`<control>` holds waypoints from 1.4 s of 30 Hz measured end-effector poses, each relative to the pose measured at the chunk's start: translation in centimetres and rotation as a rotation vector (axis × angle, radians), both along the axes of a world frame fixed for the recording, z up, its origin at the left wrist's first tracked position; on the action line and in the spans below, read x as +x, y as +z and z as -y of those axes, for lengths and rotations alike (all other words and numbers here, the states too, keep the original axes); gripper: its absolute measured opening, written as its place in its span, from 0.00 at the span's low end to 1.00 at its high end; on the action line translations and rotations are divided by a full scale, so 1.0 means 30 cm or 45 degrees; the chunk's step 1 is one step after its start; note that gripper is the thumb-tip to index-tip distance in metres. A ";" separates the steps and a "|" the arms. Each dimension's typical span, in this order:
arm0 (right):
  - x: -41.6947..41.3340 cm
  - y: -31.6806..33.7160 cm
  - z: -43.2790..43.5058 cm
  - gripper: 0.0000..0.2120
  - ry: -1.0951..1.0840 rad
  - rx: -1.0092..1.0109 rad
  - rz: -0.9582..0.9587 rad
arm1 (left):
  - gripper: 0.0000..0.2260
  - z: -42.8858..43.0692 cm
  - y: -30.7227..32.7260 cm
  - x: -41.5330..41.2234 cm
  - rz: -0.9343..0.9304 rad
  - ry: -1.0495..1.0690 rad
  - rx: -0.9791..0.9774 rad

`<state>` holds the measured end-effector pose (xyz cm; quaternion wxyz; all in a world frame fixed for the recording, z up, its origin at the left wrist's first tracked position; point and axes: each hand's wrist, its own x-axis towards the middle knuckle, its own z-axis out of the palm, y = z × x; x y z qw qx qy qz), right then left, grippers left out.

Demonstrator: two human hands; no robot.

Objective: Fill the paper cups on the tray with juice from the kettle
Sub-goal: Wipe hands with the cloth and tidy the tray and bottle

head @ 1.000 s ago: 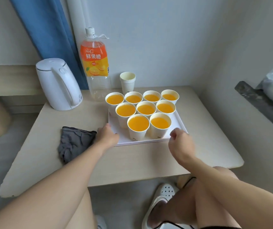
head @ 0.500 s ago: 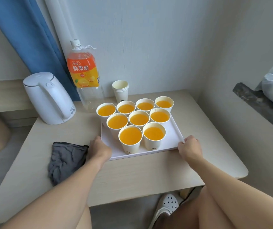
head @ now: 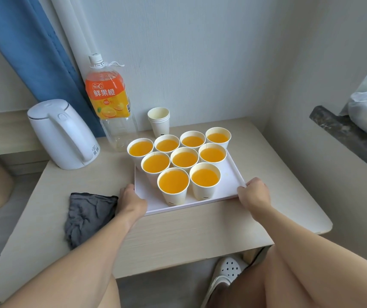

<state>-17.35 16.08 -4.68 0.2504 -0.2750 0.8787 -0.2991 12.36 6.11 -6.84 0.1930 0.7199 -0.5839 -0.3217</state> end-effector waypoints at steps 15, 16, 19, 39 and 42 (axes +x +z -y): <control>-0.041 0.002 -0.032 0.11 -0.135 -0.050 -0.007 | 0.15 -0.006 -0.021 -0.073 -0.199 -0.167 0.006; -0.043 0.003 -0.036 0.11 -0.125 -0.039 -0.028 | 0.16 -0.005 -0.023 -0.081 -0.217 -0.167 0.012; -0.049 0.006 -0.044 0.18 -0.064 0.027 -0.170 | 0.18 -0.006 -0.023 -0.109 -0.243 -0.189 0.021; -0.171 -0.030 -0.056 0.18 -0.107 0.039 -0.322 | 0.37 -0.067 0.040 -0.287 -0.200 -0.484 0.016; -0.176 -0.026 -0.054 0.17 -0.105 0.048 -0.320 | 0.40 -0.059 0.035 -0.292 -0.171 -0.464 -0.062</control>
